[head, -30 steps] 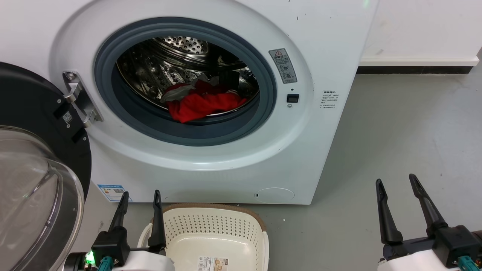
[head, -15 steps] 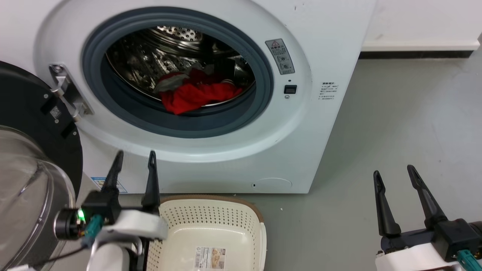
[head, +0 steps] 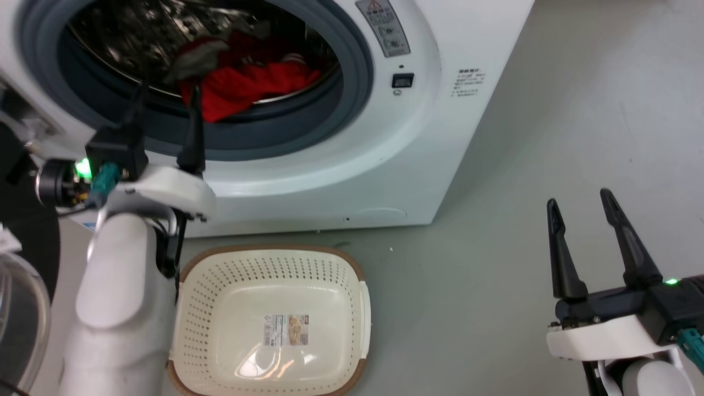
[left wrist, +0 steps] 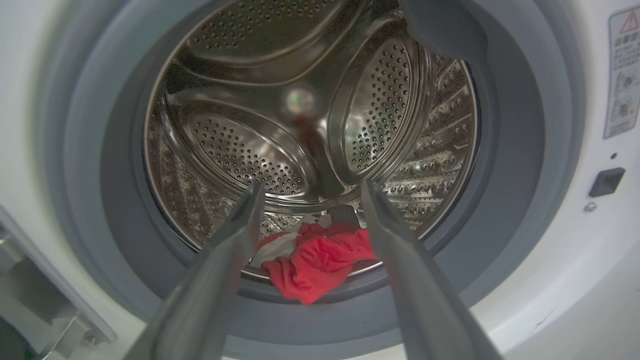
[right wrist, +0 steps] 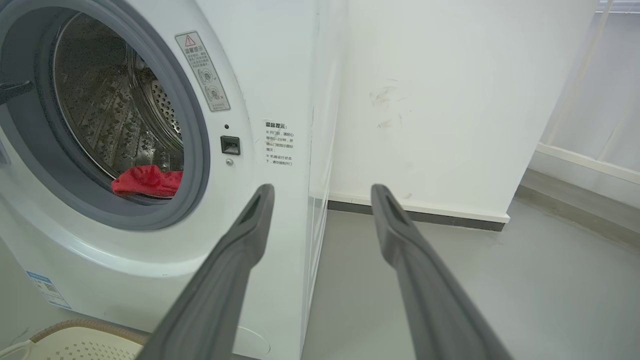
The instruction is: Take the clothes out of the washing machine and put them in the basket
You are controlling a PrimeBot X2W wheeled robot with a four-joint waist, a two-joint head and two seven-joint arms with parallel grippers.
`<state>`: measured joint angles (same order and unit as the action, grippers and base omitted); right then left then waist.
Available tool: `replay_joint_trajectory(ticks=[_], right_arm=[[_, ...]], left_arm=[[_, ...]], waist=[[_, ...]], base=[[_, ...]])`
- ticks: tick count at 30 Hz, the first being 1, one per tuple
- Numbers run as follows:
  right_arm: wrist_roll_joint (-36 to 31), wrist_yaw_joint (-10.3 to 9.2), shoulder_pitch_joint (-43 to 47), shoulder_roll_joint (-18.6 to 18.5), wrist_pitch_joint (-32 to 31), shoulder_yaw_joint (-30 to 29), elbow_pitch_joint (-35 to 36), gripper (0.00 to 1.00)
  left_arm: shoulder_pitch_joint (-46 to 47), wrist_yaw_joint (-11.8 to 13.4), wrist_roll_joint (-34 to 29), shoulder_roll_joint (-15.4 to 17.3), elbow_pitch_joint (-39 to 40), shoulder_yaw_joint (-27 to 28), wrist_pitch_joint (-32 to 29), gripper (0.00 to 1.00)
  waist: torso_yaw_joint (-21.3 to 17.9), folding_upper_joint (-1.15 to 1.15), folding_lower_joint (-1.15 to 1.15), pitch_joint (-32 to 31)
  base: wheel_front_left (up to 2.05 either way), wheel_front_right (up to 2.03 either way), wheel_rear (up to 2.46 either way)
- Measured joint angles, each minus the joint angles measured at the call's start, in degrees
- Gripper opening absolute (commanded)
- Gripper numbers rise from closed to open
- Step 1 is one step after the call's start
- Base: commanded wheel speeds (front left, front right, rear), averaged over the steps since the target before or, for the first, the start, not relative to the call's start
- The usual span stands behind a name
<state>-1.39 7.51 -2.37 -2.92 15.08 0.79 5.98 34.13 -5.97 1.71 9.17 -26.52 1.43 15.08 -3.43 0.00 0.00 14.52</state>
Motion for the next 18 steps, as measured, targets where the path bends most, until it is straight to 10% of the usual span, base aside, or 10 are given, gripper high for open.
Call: replay_joint_trajectory(ticks=[18], right_arm=[[2.32,0.0,-8.2,-0.02,0.0,0.42,1.97,1.0]], left_arm=[[31.23,-1.36,-0.68,6.84,-30.45,-6.34,-7.64,1.0]], waist=[[-5.57,0.0,0.01,14.59]], base=[[0.0,0.0,0.0]])
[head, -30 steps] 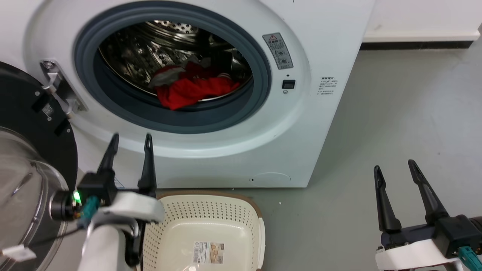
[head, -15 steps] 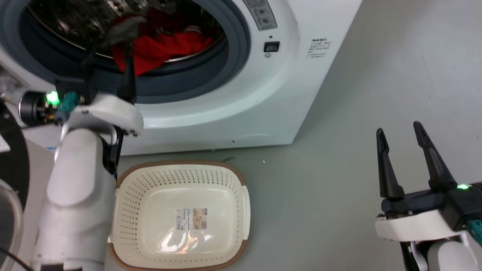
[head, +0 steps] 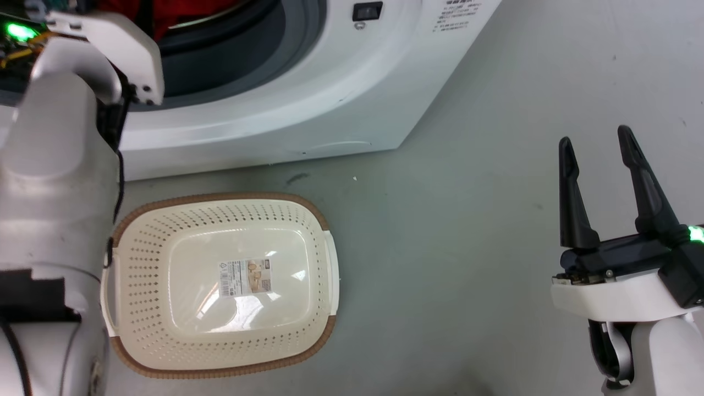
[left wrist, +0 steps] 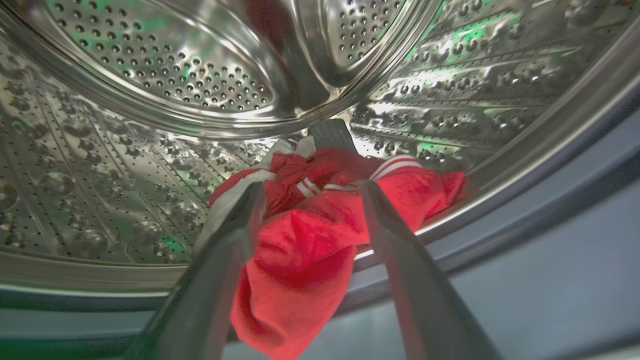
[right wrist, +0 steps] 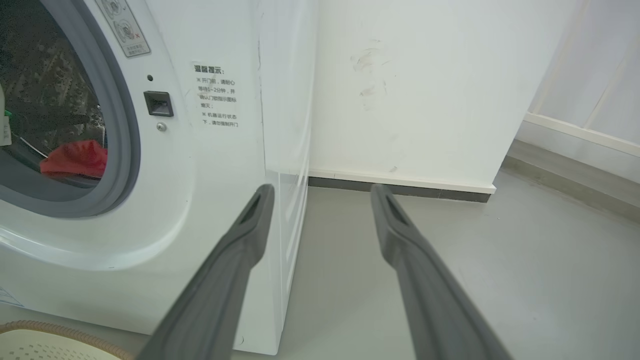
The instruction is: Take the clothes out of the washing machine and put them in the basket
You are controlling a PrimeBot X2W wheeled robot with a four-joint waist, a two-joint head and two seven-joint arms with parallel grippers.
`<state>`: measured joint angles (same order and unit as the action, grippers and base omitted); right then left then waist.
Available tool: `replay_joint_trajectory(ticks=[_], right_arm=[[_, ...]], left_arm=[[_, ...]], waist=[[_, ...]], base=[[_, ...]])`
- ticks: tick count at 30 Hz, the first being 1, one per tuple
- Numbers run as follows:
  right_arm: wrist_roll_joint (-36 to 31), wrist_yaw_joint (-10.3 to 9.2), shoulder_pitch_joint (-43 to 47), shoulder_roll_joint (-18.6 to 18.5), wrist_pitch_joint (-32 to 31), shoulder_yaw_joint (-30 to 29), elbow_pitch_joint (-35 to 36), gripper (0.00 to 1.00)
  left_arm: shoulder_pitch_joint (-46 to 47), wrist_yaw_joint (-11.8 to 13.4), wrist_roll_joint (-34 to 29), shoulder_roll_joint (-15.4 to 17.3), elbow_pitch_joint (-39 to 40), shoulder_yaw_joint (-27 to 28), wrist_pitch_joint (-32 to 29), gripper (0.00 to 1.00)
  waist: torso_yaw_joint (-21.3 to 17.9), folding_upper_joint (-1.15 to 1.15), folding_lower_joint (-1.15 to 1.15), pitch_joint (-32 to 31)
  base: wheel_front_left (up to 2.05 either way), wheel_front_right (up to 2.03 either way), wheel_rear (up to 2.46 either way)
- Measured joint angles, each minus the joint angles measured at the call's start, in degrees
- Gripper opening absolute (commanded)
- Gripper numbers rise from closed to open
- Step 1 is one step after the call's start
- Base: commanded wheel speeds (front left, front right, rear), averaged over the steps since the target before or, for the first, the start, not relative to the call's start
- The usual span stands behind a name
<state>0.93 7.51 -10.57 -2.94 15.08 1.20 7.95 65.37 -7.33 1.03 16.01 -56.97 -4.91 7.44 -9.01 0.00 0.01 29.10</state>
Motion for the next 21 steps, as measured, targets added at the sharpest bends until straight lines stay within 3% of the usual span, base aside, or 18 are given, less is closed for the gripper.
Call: replay_joint_trajectory(ticks=[9,21], right_arm=[[1.4,0.0,-2.81,0.02,0.0,0.57,1.2,1.0],[3.1,0.0,-4.68,0.01,0.0,0.49,1.69,1.0]], left_arm=[[11.01,-0.07,4.6,1.92,-8.17,-6.95,-12.76,1.0],[18.74,-0.07,10.59,4.09,-12.24,-12.45,-23.65,1.0]], waist=[[-2.17,0.0,0.0,5.88],[-4.36,0.0,0.0,11.3]], base=[[0.0,0.0,0.0],[0.0,0.0,0.0]])
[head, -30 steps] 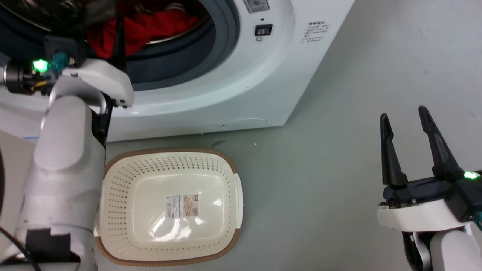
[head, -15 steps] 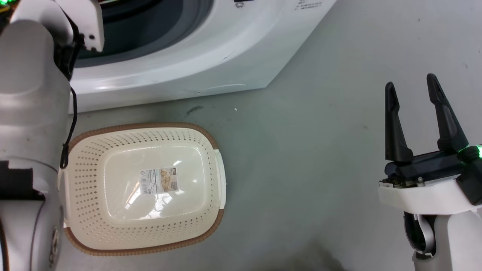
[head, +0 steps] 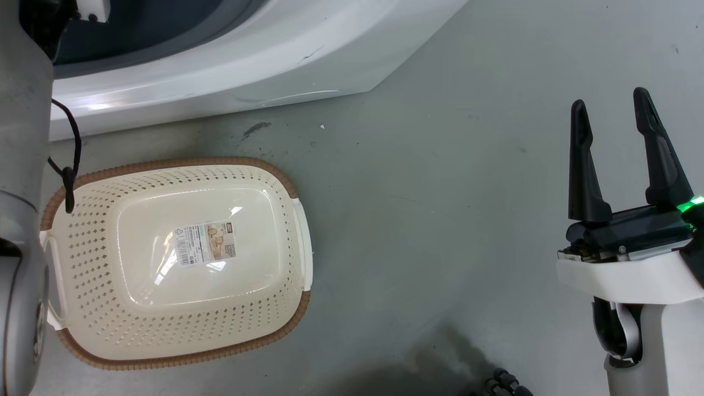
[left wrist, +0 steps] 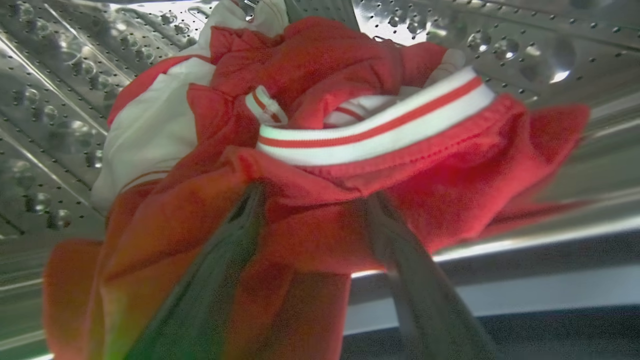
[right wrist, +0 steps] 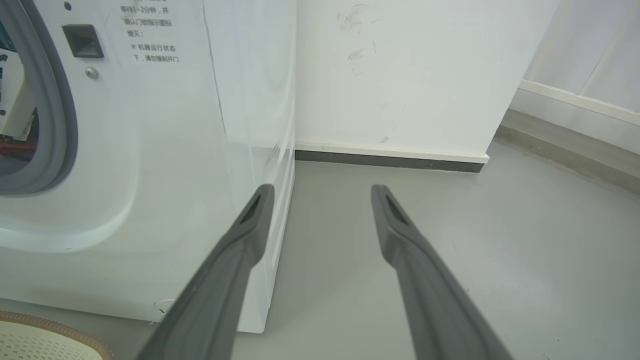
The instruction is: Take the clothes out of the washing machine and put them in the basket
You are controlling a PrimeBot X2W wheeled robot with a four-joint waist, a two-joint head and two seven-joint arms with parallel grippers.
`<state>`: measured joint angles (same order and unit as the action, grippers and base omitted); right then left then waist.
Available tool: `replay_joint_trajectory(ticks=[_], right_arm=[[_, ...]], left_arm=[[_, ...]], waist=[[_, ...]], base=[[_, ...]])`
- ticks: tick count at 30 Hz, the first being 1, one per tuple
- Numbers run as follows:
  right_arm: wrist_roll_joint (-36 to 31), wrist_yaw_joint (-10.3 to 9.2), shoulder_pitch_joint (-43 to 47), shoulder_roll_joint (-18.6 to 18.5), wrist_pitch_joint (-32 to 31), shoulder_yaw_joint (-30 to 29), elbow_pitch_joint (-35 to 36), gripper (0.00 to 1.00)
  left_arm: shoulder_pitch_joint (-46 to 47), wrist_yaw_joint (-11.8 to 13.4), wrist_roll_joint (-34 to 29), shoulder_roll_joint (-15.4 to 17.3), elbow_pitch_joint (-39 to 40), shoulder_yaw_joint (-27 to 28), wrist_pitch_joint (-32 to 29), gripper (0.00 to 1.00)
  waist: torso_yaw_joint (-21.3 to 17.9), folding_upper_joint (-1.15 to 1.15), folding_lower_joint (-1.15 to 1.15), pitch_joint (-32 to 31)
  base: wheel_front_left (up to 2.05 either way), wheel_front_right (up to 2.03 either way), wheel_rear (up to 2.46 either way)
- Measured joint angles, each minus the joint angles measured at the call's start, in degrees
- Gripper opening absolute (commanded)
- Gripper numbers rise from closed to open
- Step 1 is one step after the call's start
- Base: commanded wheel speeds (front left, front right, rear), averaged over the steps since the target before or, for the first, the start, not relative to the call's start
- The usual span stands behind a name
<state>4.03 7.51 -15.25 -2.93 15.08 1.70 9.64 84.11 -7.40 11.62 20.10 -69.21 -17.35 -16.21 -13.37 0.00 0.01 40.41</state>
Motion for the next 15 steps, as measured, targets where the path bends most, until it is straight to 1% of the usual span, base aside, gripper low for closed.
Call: replay_joint_trajectory(ticks=[5,6,7,11,15], right_arm=[[0.15,0.0,-0.23,0.0,0.0,-0.04,-0.15,1.0],[0.15,0.0,-0.35,0.0,0.0,0.01,-0.16,1.0],[0.16,0.0,-0.42,0.0,0.0,0.01,-0.16,1.0],[0.15,0.0,-0.7,0.0,0.0,0.07,-0.14,1.0],[0.12,0.0,-0.7,0.0,0.0,-0.04,-0.16,1.0]], left_arm=[[1.09,0.01,1.9,0.57,-0.71,-1.2,-2.21,1.0],[1.2,0.03,2.6,0.51,-0.76,-1.43,-2.91,0.75],[1.37,0.07,3.16,0.54,-0.81,-1.7,-3.31,0.0],[1.29,0.0,4.53,0.73,-0.69,-3.13,-3.21,0.0],[0.59,0.0,6.13,1.15,-0.54,-4.08,-1.71,0.0]], waist=[[-0.16,0.0,0.0,0.36],[-0.18,0.0,0.0,0.34],[-0.18,0.0,0.0,0.34],[-0.1,0.0,0.0,0.22],[0.17,0.0,0.0,-0.2]], base=[[0.0,0.0,0.0],[0.0,0.0,0.0],[0.0,0.0,0.0],[0.0,0.0,0.0],[0.0,0.0,0.0]])
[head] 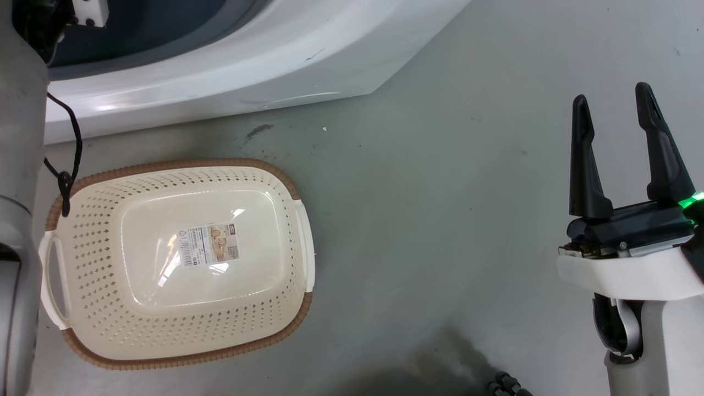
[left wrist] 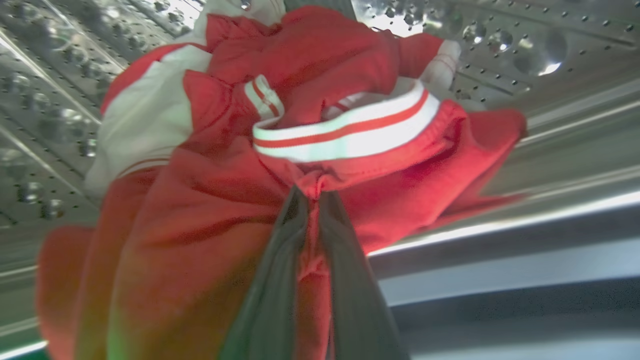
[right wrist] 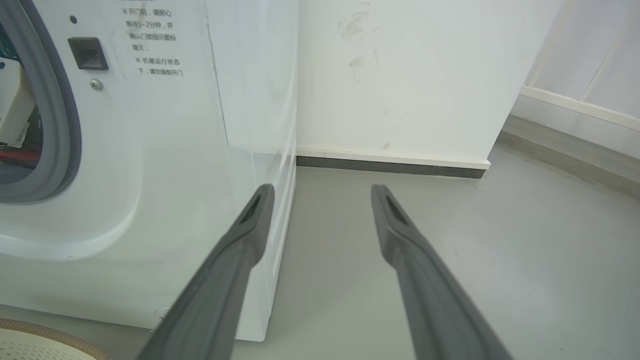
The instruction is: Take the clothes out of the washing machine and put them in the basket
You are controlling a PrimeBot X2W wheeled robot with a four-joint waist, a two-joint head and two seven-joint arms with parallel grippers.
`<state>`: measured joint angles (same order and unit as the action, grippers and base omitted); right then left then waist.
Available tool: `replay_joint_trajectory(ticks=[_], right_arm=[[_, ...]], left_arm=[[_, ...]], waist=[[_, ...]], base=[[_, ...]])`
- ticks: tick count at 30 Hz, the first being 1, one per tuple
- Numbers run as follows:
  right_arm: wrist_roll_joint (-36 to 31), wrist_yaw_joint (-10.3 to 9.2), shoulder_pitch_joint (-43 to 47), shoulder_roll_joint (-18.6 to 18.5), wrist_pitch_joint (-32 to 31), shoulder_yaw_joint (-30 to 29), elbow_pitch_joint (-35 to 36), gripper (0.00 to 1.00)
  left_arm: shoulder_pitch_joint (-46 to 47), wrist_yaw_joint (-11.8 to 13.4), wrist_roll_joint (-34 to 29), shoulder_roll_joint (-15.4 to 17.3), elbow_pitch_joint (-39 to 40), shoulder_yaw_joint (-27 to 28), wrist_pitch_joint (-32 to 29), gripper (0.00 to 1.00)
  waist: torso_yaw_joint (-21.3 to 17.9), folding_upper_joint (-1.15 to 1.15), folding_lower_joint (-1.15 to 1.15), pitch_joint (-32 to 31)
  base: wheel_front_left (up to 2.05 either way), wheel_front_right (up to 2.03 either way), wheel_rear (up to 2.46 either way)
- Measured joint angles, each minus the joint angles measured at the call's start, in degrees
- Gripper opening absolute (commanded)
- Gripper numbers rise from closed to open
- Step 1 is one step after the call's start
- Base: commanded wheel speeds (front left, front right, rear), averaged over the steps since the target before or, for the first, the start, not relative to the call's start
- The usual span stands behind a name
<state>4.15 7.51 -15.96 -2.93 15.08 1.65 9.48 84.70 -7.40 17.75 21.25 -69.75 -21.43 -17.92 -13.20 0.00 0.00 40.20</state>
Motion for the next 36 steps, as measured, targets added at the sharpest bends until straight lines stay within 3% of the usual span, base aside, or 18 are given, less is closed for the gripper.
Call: replay_joint_trajectory(ticks=[9,24,36], right_arm=[[-0.63,0.0,0.83,0.0,0.0,0.59,-0.63,1.0],[-2.88,0.0,7.39,0.02,0.0,1.04,-2.38,1.0],[-4.24,0.0,13.46,0.02,0.0,0.87,-3.91,1.0]], left_arm=[[-5.46,0.0,3.0,0.15,1.69,-3.19,9.99,0.0],[-20.58,0.0,9.79,-1.4,4.56,-9.67,28.19,0.0],[-33.98,0.0,11.6,-2.3,13.01,-13.03,32.82,0.0]], waist=[[0.82,0.0,0.0,-4.16],[3.89,0.0,-0.01,-17.2],[7.56,0.0,-0.02,-27.46]], base=[[0.0,0.0,0.0],[0.0,0.0,0.0],[0.0,0.0,0.0]])
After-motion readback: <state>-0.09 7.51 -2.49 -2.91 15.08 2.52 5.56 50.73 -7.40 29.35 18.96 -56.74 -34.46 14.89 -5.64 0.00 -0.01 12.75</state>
